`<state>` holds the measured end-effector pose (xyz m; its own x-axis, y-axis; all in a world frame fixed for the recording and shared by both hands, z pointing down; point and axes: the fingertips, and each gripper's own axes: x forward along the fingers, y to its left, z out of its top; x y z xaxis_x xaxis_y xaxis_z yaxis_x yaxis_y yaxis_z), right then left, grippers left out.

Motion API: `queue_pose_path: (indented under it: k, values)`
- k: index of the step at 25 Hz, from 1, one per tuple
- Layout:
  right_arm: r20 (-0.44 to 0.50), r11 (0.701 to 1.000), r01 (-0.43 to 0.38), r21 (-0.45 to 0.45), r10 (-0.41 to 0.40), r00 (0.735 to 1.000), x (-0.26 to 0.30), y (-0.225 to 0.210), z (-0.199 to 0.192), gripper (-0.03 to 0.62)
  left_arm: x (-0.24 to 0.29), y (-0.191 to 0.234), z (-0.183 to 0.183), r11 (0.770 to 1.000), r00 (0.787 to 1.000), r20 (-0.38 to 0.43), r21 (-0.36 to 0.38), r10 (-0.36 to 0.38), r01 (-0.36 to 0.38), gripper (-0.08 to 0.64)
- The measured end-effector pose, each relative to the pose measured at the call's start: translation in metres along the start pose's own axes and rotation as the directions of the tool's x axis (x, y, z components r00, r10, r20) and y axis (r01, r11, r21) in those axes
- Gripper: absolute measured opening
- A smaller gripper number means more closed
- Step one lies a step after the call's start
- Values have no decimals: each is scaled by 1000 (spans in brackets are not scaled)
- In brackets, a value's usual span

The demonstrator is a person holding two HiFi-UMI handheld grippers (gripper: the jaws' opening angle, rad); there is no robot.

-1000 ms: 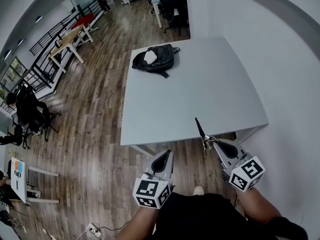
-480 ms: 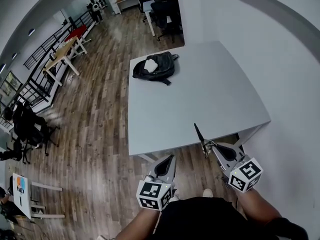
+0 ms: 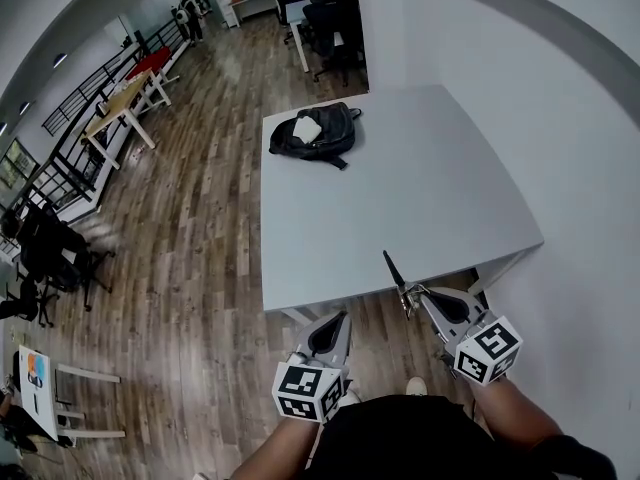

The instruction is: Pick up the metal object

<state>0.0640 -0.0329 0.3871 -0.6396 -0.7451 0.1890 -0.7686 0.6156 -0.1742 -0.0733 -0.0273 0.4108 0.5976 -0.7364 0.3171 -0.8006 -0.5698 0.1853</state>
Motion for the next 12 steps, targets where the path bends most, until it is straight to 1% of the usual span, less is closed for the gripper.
queue_pose_path:
  k: [5,12]
  values:
    - [1,1000,2,-1,-2,1000,1,4,2,14,-4,2,2,1000,1000,3,-1,-2,2,8]
    - [1,1000,7,4,-7,1000,-1,-2,0,14,4,-2,2,1000,1000,3,3,-8,8,8]
